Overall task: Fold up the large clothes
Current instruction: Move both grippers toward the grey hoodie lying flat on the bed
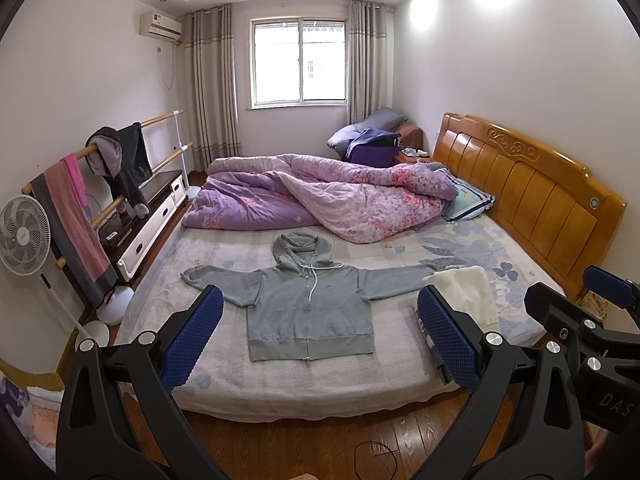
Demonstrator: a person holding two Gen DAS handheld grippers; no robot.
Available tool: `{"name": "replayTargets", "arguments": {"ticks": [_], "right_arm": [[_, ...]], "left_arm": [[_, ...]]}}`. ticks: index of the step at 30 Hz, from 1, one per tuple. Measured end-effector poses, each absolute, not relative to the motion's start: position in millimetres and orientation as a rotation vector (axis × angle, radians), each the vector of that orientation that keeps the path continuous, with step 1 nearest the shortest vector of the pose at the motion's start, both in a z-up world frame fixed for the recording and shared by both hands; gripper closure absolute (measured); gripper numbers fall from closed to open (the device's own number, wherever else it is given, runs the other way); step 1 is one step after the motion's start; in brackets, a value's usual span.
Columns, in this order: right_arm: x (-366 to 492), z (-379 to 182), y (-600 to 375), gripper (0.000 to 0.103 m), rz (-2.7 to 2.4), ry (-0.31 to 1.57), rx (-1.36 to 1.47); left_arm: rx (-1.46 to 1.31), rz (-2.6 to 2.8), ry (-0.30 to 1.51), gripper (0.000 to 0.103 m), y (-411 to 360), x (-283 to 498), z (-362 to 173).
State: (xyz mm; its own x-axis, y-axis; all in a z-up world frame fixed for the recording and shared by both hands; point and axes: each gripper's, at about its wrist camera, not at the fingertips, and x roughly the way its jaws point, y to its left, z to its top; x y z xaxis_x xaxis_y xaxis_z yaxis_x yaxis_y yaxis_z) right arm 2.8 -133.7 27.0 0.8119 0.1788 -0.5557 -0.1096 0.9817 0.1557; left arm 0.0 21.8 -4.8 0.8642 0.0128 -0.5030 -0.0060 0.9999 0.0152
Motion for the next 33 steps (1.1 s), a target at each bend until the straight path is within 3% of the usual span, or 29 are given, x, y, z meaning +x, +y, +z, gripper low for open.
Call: {"name": "replayTargets", "arguments": {"ticks": [9,33], "right_arm": [[62.8,10.2,-101.0,0.014,0.190,0.647,0.106],[247.2,12.5,-1.1,0.014,0.190,0.700,0.080]], "left_arm": [[-0.002,0.042,0.579,0.005,73.8,39.8,-25.7],[-0.027,0.026,0.628,0.005,197.6,248.5,-25.7]]}}
